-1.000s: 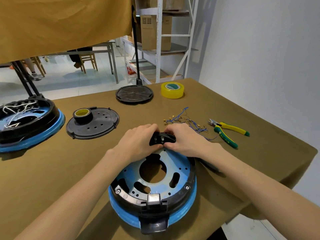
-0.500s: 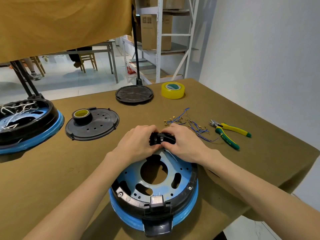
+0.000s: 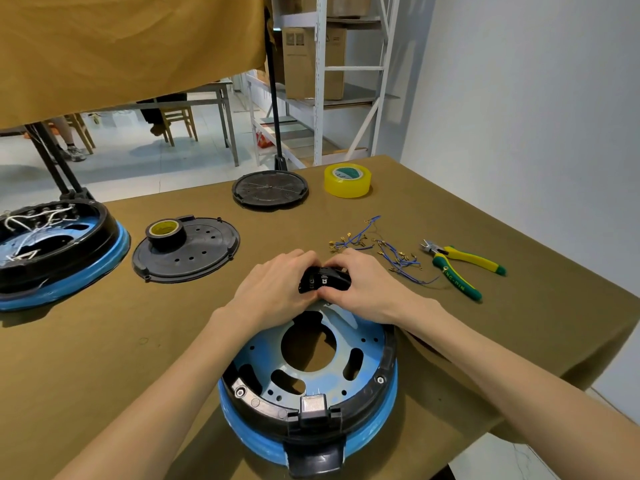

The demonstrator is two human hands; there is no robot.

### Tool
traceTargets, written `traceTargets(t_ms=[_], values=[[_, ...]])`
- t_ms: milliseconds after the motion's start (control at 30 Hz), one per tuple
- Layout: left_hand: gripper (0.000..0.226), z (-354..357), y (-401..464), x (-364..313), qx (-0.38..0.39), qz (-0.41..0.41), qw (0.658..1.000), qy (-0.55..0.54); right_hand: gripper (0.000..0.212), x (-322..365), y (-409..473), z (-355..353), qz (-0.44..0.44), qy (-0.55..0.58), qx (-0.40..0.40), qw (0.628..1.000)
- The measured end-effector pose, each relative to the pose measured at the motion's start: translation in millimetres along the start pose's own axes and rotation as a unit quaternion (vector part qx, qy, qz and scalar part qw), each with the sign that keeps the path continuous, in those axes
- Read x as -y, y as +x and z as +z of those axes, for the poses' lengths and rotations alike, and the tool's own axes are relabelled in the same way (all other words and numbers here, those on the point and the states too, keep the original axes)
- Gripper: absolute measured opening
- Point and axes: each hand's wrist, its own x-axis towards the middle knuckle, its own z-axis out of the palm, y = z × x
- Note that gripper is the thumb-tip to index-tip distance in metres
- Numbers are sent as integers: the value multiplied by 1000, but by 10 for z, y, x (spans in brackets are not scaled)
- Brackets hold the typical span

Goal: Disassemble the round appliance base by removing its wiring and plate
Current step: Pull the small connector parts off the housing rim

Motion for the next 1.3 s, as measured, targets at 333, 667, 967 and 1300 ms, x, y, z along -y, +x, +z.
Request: traceTargets(t_ms=[333,667,967,1300], values=[[24,16,-12,-3,-8,5,1000,15,25,-25,40,-4,5,-27,36,999],[33,-2,4,-5,1,-23,1000,10,26,-43,15,26,-18,-7,-16,1000],[30,4,-1,-18,1,-26,1000,15,26,-34,23,49,-21,-19,-28,999],[30,2,-1,-10,3,-20,1000,9,25,-36,24,51,1,9,-17,1000]])
